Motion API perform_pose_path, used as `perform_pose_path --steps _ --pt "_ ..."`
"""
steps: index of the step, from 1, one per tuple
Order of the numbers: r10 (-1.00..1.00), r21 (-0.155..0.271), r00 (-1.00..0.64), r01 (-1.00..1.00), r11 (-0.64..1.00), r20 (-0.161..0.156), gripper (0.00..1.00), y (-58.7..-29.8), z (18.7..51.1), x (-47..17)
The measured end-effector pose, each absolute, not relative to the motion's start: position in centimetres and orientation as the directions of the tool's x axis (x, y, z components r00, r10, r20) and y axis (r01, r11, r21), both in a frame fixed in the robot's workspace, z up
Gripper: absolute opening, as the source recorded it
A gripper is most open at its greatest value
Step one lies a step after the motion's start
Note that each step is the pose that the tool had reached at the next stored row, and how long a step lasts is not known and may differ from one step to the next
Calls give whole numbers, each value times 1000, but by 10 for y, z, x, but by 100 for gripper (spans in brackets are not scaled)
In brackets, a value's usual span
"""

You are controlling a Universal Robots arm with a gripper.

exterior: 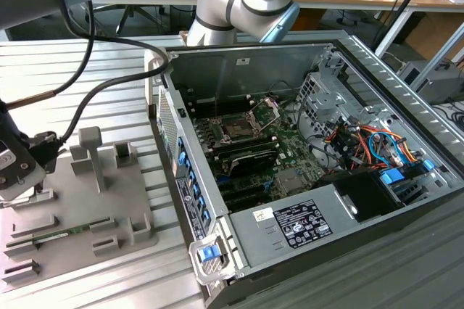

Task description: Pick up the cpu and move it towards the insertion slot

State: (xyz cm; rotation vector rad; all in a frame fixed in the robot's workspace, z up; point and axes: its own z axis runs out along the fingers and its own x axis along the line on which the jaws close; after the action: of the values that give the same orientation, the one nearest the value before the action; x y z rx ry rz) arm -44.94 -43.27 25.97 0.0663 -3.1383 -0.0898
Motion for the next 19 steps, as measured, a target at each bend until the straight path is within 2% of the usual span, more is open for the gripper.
perform_pose_path --steps 19 --pt "-42 59 -999 -42 997 0 55 -433 267 -449"
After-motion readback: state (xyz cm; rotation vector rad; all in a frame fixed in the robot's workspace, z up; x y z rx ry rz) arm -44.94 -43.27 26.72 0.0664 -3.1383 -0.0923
